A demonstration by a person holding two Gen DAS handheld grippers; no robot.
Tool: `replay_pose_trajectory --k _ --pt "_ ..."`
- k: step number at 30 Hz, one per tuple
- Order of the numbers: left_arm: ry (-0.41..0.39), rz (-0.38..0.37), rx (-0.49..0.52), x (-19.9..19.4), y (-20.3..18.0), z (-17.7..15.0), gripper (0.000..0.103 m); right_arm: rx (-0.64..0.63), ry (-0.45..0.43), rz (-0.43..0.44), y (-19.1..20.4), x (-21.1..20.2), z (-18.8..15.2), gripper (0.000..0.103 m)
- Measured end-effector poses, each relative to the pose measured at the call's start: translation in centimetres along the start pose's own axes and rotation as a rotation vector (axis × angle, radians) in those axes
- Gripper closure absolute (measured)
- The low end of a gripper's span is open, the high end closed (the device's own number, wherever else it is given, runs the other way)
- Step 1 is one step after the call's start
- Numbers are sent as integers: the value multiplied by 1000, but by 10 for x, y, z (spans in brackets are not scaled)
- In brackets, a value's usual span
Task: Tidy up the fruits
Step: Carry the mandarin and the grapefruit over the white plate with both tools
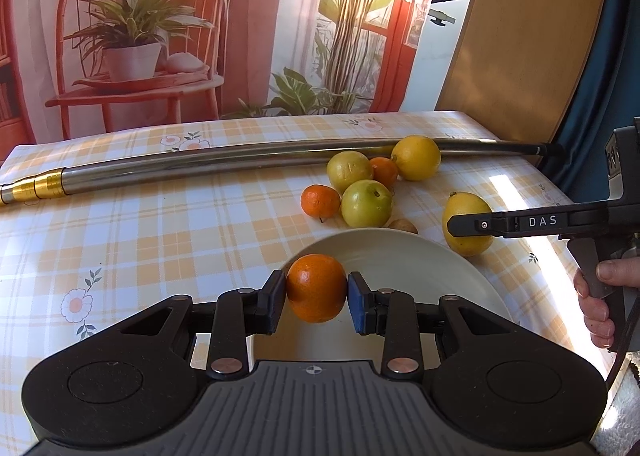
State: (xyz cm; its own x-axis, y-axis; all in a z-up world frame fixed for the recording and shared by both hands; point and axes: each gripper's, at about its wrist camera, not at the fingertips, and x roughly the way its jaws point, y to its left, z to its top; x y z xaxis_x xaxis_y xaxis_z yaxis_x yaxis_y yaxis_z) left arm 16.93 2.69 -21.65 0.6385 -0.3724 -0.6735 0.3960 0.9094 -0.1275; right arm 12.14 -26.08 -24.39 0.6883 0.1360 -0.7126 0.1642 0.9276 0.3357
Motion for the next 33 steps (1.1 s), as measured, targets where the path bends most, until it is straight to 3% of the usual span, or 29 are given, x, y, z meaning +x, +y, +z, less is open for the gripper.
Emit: replay_pose_trajectory --k 13,19,33 --pt "4 2 -11 -3 1 -4 68 82 -43 -12 -2 -10 -10 52" --pt "2 9 -12 -5 1 -7 68 36 -92 11 10 -31 -7 52" --pt "38 22 -32 -9 1 -20 68 -172 31 93 75 -25 -25 52"
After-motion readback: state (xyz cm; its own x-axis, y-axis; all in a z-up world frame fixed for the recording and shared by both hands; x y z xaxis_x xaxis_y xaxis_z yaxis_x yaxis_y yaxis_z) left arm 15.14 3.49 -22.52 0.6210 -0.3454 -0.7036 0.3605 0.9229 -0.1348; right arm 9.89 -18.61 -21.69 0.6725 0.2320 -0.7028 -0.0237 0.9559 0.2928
